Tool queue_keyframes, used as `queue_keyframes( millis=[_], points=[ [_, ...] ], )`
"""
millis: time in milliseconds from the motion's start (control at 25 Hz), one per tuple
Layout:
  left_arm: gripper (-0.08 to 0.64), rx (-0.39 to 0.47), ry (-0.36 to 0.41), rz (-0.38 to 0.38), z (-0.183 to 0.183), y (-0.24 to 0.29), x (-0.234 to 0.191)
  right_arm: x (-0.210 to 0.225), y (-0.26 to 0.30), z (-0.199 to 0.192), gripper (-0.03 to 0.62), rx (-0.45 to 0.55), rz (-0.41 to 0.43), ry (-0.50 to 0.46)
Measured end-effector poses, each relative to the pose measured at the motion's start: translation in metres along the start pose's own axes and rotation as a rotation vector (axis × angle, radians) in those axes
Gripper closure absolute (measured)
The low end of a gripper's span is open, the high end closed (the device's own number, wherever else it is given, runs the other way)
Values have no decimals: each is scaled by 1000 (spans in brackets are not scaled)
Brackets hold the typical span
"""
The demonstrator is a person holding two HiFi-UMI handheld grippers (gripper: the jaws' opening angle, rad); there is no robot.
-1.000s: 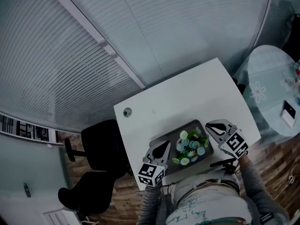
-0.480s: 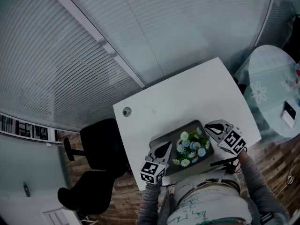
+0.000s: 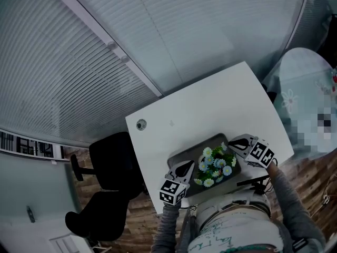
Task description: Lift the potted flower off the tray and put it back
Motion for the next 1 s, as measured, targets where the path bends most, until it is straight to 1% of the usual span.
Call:
queue_keyframes(
  millis=[400, 520, 680, 800, 1000],
  points=[
    [549, -35, 70, -88, -10, 7, 4, -12, 15, -12, 563, -21, 192, -35],
    [548, -40, 71, -133, -12, 7, 2, -15, 18, -14, 563, -27, 230, -57],
    [548, -60, 91, -188, -15, 7, 1, -15, 20, -18, 563, -35, 255, -85],
    [548, -80, 122, -200, -14, 9, 1, -16, 22, -18, 561, -43, 268, -100],
    [548, -70, 139, -214, -19, 12, -1, -19, 24, -17, 563, -75, 266, -109]
  ],
)
Point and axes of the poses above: the fingertips, and each gripper's own axes: y forward along the fingers, x to its right, z out of its top, the point moved 9 cm from there along -y, backward along the fingers, and after that the axes turned 7 degrees about z, right-handed, at the moved point
